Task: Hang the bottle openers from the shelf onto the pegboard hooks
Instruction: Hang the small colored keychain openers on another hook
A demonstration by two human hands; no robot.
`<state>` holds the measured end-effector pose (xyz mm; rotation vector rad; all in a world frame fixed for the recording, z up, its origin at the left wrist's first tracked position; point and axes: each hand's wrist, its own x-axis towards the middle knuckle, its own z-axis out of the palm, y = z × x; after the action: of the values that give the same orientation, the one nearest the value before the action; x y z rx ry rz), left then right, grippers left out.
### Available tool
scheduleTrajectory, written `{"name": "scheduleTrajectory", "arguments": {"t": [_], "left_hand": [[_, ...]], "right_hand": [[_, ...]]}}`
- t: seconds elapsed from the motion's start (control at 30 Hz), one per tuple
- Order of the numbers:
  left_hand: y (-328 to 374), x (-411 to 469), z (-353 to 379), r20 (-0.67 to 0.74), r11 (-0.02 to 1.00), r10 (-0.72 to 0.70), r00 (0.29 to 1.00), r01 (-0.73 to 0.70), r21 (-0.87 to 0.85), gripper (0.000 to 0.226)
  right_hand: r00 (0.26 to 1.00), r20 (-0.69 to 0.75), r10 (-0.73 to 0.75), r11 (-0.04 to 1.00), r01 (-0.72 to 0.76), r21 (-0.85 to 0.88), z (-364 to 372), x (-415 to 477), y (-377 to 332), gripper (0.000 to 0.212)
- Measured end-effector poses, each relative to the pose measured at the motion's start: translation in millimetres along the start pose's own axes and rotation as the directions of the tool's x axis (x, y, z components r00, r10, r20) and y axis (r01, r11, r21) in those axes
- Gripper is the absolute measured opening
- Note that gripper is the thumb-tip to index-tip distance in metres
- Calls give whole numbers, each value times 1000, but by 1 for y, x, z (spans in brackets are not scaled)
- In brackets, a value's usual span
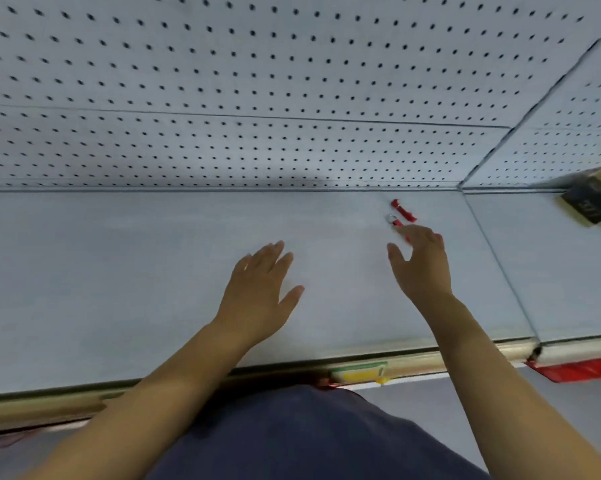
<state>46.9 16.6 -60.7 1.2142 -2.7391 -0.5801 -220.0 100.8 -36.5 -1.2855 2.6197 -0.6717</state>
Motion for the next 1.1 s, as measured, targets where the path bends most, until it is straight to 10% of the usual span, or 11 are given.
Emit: {"name": "scheduleTrajectory", "arguments": {"t": [0.27,0.53,0.73,1.1], "left_hand": [[32,18,53,-120,999,-46,992,47,8,57],[54,66,49,-191,992,-8,982,-16,-124,47],[66,114,47,-64,982,77,995,-86,-165,40],[59,143,45,-114,974,207,972,-216,-72,9]], "right_hand": [[1000,26,14,999,-15,39,19,41,51,32],[927,-82,-365,920,373,123,39,8,48,21],[989,-121,-83,952,115,285,15,57,59,24],[980,116,-164,969,138,203,21,129,65,21]]}}
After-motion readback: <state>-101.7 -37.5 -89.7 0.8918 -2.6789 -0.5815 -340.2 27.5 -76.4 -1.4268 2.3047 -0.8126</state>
